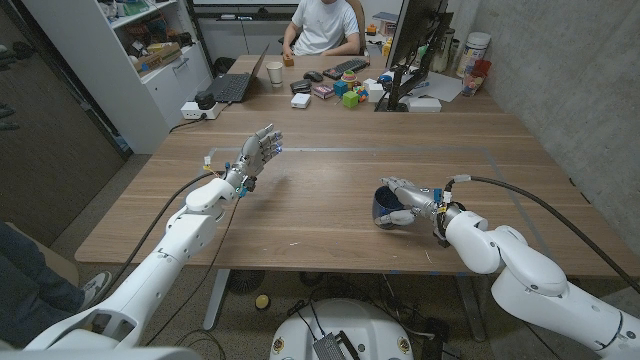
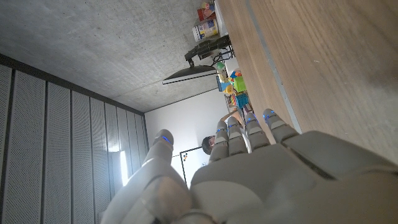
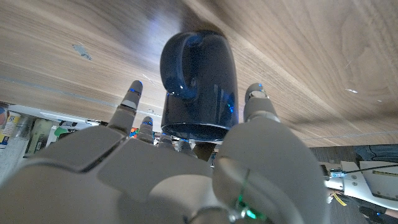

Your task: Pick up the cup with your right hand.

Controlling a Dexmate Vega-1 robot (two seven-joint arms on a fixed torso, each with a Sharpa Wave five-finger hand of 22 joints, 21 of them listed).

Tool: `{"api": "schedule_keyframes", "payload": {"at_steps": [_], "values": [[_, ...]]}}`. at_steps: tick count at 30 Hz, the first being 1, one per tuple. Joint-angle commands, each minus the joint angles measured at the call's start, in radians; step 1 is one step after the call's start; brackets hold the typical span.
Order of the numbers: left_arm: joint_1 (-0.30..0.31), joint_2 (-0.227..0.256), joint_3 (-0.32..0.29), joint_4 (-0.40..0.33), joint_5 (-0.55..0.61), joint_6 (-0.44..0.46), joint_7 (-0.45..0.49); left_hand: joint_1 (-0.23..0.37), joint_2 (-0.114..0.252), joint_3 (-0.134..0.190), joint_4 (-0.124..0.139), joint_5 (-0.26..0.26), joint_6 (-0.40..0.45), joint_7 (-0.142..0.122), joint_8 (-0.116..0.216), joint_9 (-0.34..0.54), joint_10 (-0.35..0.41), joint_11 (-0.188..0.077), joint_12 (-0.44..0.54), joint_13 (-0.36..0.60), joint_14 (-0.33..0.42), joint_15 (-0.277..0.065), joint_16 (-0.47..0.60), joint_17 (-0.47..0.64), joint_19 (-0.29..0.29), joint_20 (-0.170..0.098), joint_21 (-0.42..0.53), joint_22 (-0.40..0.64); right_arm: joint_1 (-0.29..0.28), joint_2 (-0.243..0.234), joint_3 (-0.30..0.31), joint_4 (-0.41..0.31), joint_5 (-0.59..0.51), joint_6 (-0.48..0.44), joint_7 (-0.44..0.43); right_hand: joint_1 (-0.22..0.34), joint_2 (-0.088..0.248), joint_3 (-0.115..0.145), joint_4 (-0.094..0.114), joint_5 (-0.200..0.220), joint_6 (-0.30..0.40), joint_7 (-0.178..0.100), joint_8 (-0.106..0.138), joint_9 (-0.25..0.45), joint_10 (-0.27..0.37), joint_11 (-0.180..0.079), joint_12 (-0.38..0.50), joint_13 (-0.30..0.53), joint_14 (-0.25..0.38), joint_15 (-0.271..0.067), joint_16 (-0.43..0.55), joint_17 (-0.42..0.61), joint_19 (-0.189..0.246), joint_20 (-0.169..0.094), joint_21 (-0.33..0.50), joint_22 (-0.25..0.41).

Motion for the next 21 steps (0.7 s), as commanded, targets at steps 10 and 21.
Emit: {"api": "schedule_keyframes", "payload": {"at_steps": [10,21], "values": [[0.025,-0.002,-0.011,-0.011,-0.006,-0.004,0.014,0.004,0.007,0.007,0.0,0.005,0.009,-0.002,0.001,0.005,0.005,-0.007,0.001,0.003,0.006,0.005,0.005,0.004,-0.004,0.012,0.003,0.004,0.073,0.001,-0.057,0.053,0.008,0.005,0.011,0.084,0.029,0.017,-0.014,-0.012,0.114,-0.034,0.036,0.003,0.091,-0.018,0.04,0.021,0.144,-0.025,0.048,0.002,0.198,-0.005,0.057,0.01],[0.034,-0.003,-0.018,-0.014,-0.012,-0.011,0.018,0.003,0.007,0.007,0.0,0.005,0.01,-0.002,0.001,0.005,0.004,-0.007,0.0,0.004,0.006,0.005,0.005,0.004,-0.005,0.022,0.004,0.004,0.096,0.005,-0.081,0.059,-0.007,-0.04,0.039,0.204,0.086,0.036,-0.016,-0.054,0.245,-0.067,0.081,0.045,0.202,-0.04,0.106,0.1,0.36,-0.09,0.148,0.051,0.613,-0.047,0.158,0.004]]}}
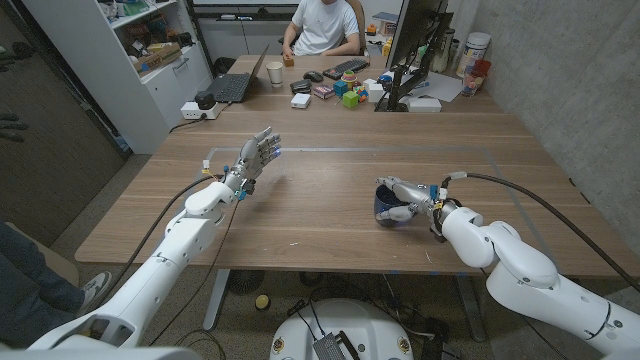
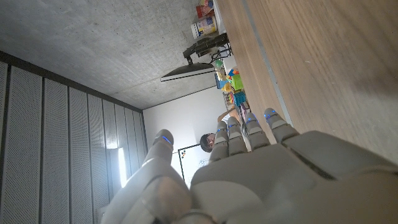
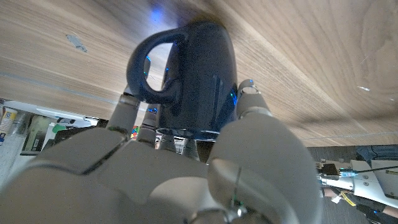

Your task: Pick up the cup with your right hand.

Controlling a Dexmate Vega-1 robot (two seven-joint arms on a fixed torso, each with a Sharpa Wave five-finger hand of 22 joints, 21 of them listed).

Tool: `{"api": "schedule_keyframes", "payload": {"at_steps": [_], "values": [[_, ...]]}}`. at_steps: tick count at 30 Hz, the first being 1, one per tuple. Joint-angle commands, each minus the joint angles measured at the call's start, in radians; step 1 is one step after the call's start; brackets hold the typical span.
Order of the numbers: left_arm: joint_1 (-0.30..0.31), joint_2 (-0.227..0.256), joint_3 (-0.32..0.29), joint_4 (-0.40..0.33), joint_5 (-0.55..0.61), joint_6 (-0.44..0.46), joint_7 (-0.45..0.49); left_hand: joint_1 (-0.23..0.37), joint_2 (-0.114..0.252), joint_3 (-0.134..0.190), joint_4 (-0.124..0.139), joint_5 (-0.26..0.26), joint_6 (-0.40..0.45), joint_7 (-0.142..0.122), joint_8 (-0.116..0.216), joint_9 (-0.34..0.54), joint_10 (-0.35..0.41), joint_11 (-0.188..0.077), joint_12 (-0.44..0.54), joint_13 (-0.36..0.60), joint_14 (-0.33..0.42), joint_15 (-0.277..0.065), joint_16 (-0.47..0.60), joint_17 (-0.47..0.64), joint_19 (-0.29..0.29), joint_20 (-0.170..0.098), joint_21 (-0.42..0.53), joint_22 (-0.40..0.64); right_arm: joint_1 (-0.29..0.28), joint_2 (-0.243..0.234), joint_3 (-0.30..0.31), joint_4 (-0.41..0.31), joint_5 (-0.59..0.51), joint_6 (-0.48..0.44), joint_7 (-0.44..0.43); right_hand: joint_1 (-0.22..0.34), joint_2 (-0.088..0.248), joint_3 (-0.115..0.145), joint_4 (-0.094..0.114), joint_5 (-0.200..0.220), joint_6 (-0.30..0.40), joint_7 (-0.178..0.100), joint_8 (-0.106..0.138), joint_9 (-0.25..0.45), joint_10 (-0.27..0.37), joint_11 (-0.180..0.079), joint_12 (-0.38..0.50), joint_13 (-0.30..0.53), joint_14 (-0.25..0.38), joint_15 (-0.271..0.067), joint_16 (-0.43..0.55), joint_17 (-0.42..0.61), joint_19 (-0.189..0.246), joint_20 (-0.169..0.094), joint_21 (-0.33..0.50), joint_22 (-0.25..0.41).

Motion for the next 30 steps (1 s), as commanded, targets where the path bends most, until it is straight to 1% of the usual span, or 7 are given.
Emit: {"api": "schedule_keyframes", "payload": {"at_steps": [1,4,5,9,18,26,30], "values": [[0.011,-0.002,-0.006,-0.003,-0.006,-0.008,0.003,0.003,0.007,0.007,0.0,0.005,0.006,0.002,0.001,0.005,0.001,-0.004,0.001,0.004,0.006,0.005,0.005,0.004,-0.003,0.009,0.004,0.004,0.021,0.005,-0.021,0.012,-0.009,-0.042,0.02,0.055,0.026,0.008,0.0,-0.012,0.062,-0.012,0.024,0.023,0.037,-0.01,0.026,0.036,0.084,-0.034,0.05,0.03,0.175,-0.039,0.045,-0.001],[0.009,-0.002,-0.004,-0.001,-0.006,-0.006,0.001,0.003,0.007,0.007,0.0,0.005,0.007,0.002,0.001,0.005,0.002,-0.005,0.001,0.004,0.007,0.005,0.005,0.004,-0.003,0.01,0.004,0.005,0.01,0.004,-0.012,0.01,0.0,-0.048,0.003,0.093,0.043,0.009,-0.001,-0.017,0.101,-0.023,0.045,0.046,0.086,-0.017,0.057,0.067,0.175,-0.069,0.111,0.067,0.281,-0.094,0.07,-0.001],[0.006,-0.003,-0.002,0.0,-0.004,-0.005,0.0,0.003,0.007,0.007,0.0,0.005,0.008,0.002,0.001,0.005,0.001,-0.005,0.001,0.004,0.007,0.005,0.005,0.004,-0.003,0.01,0.004,0.005,-0.001,0.003,-0.003,0.009,0.006,-0.046,-0.015,0.113,0.048,0.008,-0.003,-0.019,0.134,-0.034,0.062,0.06,0.114,-0.024,0.076,0.085,0.211,-0.09,0.142,0.092,0.315,-0.119,0.076,0.0],[-0.001,-0.005,0.002,0.002,-0.002,-0.005,-0.004,0.002,0.007,0.007,0.0,0.005,0.01,0.0,0.001,0.005,0.003,-0.003,0.001,0.004,0.007,0.005,0.005,0.004,-0.003,0.009,0.004,0.005,-0.012,-0.001,0.008,0.008,0.024,-0.046,-0.032,0.171,0.067,0.005,-0.006,-0.02,0.202,-0.051,0.103,0.101,0.162,-0.045,0.12,0.131,0.284,-0.126,0.223,0.166,0.4,-0.18,0.099,0.003],[-0.01,-0.005,0.007,-0.003,0.004,-0.004,-0.003,0.002,0.007,0.007,0.0,0.005,0.01,0.001,0.001,0.005,0.002,-0.005,0.0,0.004,0.008,0.006,0.005,0.004,-0.004,0.01,0.004,0.005,-0.013,-0.011,0.013,0.008,0.042,-0.051,-0.048,0.297,0.106,0.022,-0.018,-0.004,0.3,-0.06,0.168,0.171,0.242,-0.074,0.197,0.206,0.369,-0.202,0.33,0.283,0.458,-0.251,0.126,0.009],[-0.008,-0.005,0.006,-0.009,0.004,-0.004,0.004,0.001,0.007,0.007,0.001,0.005,0.012,0.001,0.002,0.005,0.004,-0.006,0.001,0.004,0.007,0.007,0.005,0.004,-0.003,0.011,0.005,0.005,-0.009,-0.017,0.018,0.007,0.06,-0.046,-0.066,0.388,0.128,0.034,-0.014,0.015,0.39,-0.049,0.238,0.245,0.316,-0.098,0.278,0.286,0.454,-0.261,0.393,0.375,0.506,-0.314,0.17,0.017],[-0.007,-0.007,0.005,-0.011,0.003,-0.008,0.006,0.001,0.007,0.007,0.001,0.005,0.012,0.0,0.002,0.005,0.003,-0.006,0.001,0.004,0.008,0.006,0.005,0.004,-0.004,0.01,0.005,0.005,-0.004,-0.02,0.017,0.01,0.066,-0.042,-0.073,0.442,0.132,0.036,-0.017,0.024,0.439,-0.043,0.286,0.3,0.342,-0.114,0.331,0.35,0.51,-0.296,0.432,0.441,0.512,-0.353,0.197,0.026]]}}
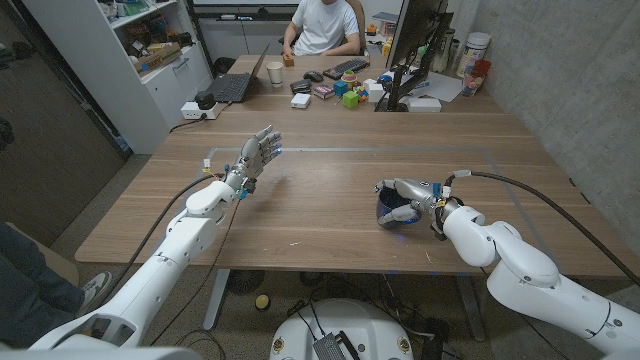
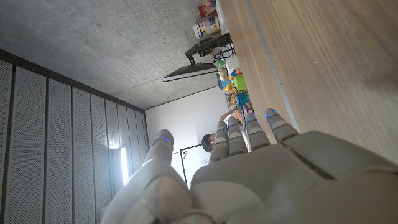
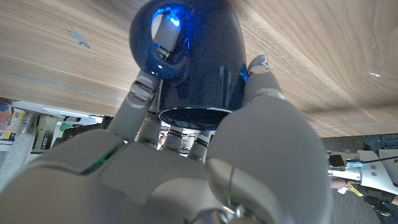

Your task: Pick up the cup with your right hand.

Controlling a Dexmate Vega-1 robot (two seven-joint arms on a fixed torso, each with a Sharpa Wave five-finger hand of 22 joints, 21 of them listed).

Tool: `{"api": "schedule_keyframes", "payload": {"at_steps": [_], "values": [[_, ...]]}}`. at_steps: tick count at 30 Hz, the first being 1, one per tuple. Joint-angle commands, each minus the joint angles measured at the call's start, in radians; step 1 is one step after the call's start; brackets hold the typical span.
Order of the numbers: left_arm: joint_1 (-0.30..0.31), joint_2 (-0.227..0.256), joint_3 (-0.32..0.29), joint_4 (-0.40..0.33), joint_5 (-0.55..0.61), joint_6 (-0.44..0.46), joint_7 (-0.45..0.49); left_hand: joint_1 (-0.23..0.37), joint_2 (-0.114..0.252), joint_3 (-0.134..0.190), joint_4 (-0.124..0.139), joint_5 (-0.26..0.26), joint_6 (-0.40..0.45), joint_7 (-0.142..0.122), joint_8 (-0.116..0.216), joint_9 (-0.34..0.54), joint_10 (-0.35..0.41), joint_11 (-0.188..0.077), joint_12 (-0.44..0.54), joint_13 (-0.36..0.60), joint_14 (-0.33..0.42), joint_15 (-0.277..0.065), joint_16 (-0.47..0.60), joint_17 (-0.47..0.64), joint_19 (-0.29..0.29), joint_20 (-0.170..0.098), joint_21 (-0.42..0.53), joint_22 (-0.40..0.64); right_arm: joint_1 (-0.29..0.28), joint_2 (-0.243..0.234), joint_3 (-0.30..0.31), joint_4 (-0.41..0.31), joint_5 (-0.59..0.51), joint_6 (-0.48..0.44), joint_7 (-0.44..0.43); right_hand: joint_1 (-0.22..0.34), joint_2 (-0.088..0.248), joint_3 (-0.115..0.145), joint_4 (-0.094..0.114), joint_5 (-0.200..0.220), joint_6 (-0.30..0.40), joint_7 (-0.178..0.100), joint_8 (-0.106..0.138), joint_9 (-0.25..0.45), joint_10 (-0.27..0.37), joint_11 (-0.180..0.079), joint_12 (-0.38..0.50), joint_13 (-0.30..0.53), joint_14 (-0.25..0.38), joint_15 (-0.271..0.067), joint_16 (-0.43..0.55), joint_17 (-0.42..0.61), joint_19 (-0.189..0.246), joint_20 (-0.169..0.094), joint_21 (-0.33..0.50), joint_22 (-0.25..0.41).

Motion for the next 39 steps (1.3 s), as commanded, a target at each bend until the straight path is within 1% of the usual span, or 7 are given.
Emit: {"api": "schedule_keyframes", "payload": {"at_steps": [1,3,8,11,18,32,39], "values": [[0.001,-0.003,0.0,-0.01,0.001,-0.004,0.009,0.001,0.007,0.007,0.001,0.005,0.012,-0.001,0.001,0.005,0.004,-0.006,0.001,0.004,0.008,0.007,0.005,0.004,0.002,0.005,0.005,0.005,0.007,-0.012,0.006,0.004,0.027,0.009,-0.025,0.294,0.231,0.025,-0.011,0.015,0.173,0.136,0.054,0.069,0.048,-0.034,0.063,0.08,0.183,-0.266,0.054,0.187,0.007,-0.048,0.036,0.008],[0.002,-0.003,0.001,-0.011,0.001,-0.004,0.01,0.001,0.007,0.007,0.001,0.005,0.012,0.0,0.001,0.005,0.004,-0.006,0.001,0.004,0.007,0.006,0.005,0.004,0.002,0.006,0.005,0.005,0.011,-0.013,0.005,0.005,0.033,0.012,-0.023,0.313,0.23,0.024,-0.008,0.021,0.187,0.138,0.077,0.1,0.05,-0.043,0.088,0.118,0.188,-0.271,0.06,0.222,0.01,-0.064,0.054,0.014],[0.005,-0.005,0.001,-0.014,0.0,-0.005,0.012,0.001,0.007,0.008,0.001,0.005,0.013,0.0,0.002,0.005,0.006,-0.007,0.001,0.004,0.007,0.006,0.005,0.004,0.003,0.006,0.005,0.005,0.018,-0.021,0.016,0.005,0.067,0.032,-0.017,0.347,0.242,0.028,-0.004,0.04,0.185,0.141,0.107,0.158,0.041,-0.043,0.13,0.19,0.19,-0.272,0.065,0.289,0.003,-0.086,0.088,0.025],[0.007,-0.005,0.001,-0.017,0.0,-0.006,0.015,0.001,0.007,0.008,0.001,0.005,0.013,-0.001,0.002,0.005,0.006,-0.008,0.001,0.004,0.007,0.006,0.004,0.004,0.003,0.006,0.005,0.005,0.022,-0.028,0.019,0.0,0.08,0.038,-0.012,0.385,0.249,0.04,-0.004,0.071,0.156,0.14,0.132,0.229,0.005,-0.044,0.164,0.274,0.204,-0.287,0.056,0.367,-0.015,-0.096,0.136,0.041],[0.013,-0.004,-0.002,-0.022,-0.002,-0.011,0.018,0.001,0.007,0.008,0.001,0.005,0.015,0.0,0.002,0.005,0.006,-0.006,0.001,0.004,0.007,0.006,0.004,0.004,0.002,0.006,0.005,0.005,0.027,-0.042,0.027,-0.018,0.092,0.032,-0.003,0.414,0.249,0.056,-0.008,0.093,0.151,0.145,0.144,0.263,-0.001,-0.042,0.179,0.311,0.203,-0.294,0.037,0.404,-0.032,-0.097,0.163,0.052],[0.016,-0.005,-0.002,-0.02,-0.015,0.001,0.011,0.001,0.007,0.008,0.001,0.005,0.02,-0.001,0.003,0.005,0.005,-0.011,0.0,0.004,0.003,0.008,0.003,0.004,0.002,0.006,0.006,0.005,0.008,-0.077,0.09,-0.08,0.16,0.018,-0.008,0.384,0.25,0.056,0.018,0.103,0.164,0.147,0.138,0.263,0.026,-0.038,0.215,0.368,0.255,-0.292,0.01,0.456,-0.05,-0.096,0.216,0.06],[0.014,-0.007,-0.002,-0.017,-0.02,0.002,0.0,0.001,0.007,0.009,0.001,0.005,0.022,0.0,0.003,0.005,0.005,-0.009,0.0,0.004,0.003,0.008,0.003,0.004,0.002,0.006,0.006,0.005,0.005,-0.114,0.076,-0.129,0.085,-0.01,-0.012,0.378,0.254,0.058,0.019,0.105,0.165,0.149,0.138,0.267,0.033,-0.042,0.223,0.385,0.261,-0.293,0.001,0.475,-0.057,-0.097,0.231,0.06]]}}
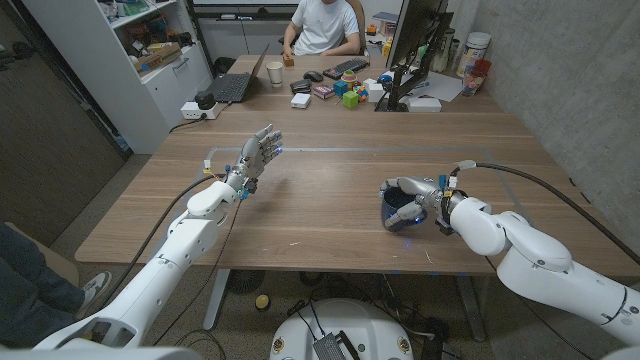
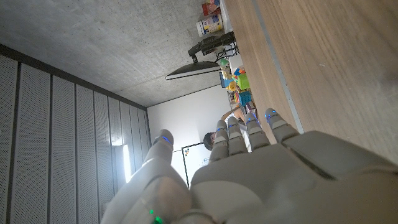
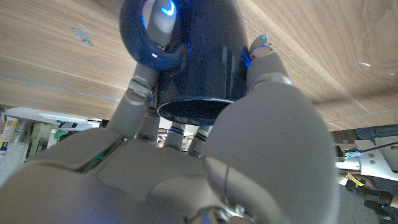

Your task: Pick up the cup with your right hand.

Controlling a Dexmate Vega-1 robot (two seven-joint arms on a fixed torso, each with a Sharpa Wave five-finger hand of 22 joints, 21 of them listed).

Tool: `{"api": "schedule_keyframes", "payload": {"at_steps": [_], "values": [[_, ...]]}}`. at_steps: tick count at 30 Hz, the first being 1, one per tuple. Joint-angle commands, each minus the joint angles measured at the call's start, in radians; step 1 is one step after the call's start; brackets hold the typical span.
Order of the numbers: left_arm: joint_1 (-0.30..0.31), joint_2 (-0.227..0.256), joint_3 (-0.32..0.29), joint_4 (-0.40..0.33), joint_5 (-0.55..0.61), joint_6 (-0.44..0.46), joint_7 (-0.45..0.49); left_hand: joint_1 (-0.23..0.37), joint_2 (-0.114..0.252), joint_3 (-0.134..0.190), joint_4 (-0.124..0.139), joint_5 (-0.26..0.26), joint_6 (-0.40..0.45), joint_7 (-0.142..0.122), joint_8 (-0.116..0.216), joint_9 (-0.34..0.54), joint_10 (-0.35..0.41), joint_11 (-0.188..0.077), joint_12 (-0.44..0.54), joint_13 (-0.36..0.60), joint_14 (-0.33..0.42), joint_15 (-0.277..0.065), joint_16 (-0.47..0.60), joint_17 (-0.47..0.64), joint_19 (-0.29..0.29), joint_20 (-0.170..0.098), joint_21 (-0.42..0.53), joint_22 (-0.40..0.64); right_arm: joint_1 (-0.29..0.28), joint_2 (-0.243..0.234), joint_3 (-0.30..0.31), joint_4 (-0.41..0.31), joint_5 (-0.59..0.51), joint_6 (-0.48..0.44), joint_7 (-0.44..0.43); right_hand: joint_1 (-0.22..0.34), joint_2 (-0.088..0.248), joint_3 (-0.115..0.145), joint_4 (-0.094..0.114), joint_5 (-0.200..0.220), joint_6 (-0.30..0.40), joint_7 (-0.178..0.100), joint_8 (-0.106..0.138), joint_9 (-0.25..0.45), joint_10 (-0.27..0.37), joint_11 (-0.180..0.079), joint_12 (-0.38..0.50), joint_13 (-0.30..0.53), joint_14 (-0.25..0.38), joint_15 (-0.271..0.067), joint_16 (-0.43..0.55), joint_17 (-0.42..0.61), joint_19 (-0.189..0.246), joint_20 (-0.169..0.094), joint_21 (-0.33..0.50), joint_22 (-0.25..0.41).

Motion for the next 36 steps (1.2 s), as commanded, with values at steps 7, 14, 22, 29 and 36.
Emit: {"api": "schedule_keyframes", "payload": {"at_steps": [7,14,22,29,36], "values": [[-0.005,-0.003,0.002,0.007,-0.008,0.007,-0.026,0.001,0.007,0.009,0.0,0.005,0.01,-0.002,0.003,0.005,0.0,-0.004,0.0,0.004,0.002,0.008,0.003,0.004,0.002,0.006,0.006,0.005,-0.019,-0.06,0.023,-0.101,-0.072,-0.051,0.004,0.302,0.331,0.06,0.016,0.005,0.117,0.1,-0.003,0.003,0.019,-0.004,0.039,0.25,0.209,-0.354,-0.013,0.465,-0.057,-0.043,0.024,0.004],[-0.002,-0.002,0.0,-0.001,-0.008,0.006,-0.025,0.001,0.007,0.009,0.0,0.005,0.009,-0.002,0.002,0.005,-0.001,-0.004,0.0,0.004,0.002,0.008,0.003,0.004,0.002,0.007,0.006,0.005,-0.036,-0.096,0.068,-0.152,-0.073,-0.054,0.044,0.301,0.332,0.062,0.015,0.005,0.117,0.1,-0.004,0.005,0.017,-0.005,0.041,0.261,0.214,-0.355,-0.019,0.479,-0.063,-0.043,0.034,0.004],[-0.002,-0.002,0.002,-0.005,-0.008,0.006,-0.025,0.001,0.007,0.009,0.0,0.005,0.009,-0.003,0.002,0.005,0.0,-0.002,0.0,0.004,0.002,0.008,0.003,0.004,0.002,0.006,0.006,0.005,-0.058,-0.125,0.155,-0.205,-0.026,-0.057,0.089,0.296,0.333,0.063,0.017,0.003,0.125,0.103,-0.006,0.002,0.023,-0.005,0.045,0.272,0.221,-0.355,-0.026,0.497,-0.072,-0.043,0.048,0.004],[-0.008,-0.005,0.008,-0.001,-0.004,0.0,-0.031,0.001,0.007,0.01,0.0,0.005,0.01,-0.004,0.002,0.005,0.001,-0.004,0.0,0.004,0.003,0.007,0.003,0.004,0.001,0.006,0.006,0.005,-0.036,-0.135,0.165,-0.228,-0.025,-0.073,0.128,0.292,0.331,0.062,0.017,0.0,0.124,0.102,-0.006,0.006,0.028,-0.007,0.044,0.275,0.227,-0.355,-0.031,0.512,-0.081,-0.044,0.059,0.003],[-0.013,-0.008,0.01,0.011,-0.006,-0.004,-0.039,0.001,0.007,0.01,0.0,0.005,0.011,-0.004,0.002,0.005,0.0,-0.005,-0.001,0.004,0.002,0.007,0.003,0.004,0.001,0.006,0.006,0.005,-0.002,-0.144,0.175,-0.254,-0.008,-0.097,0.177,0.293,0.33,0.062,0.013,-0.005,0.126,0.105,-0.006,0.01,0.028,-0.004,0.044,0.283,0.242,-0.357,-0.03,0.53,-0.089,-0.044,0.07,0.003]]}}
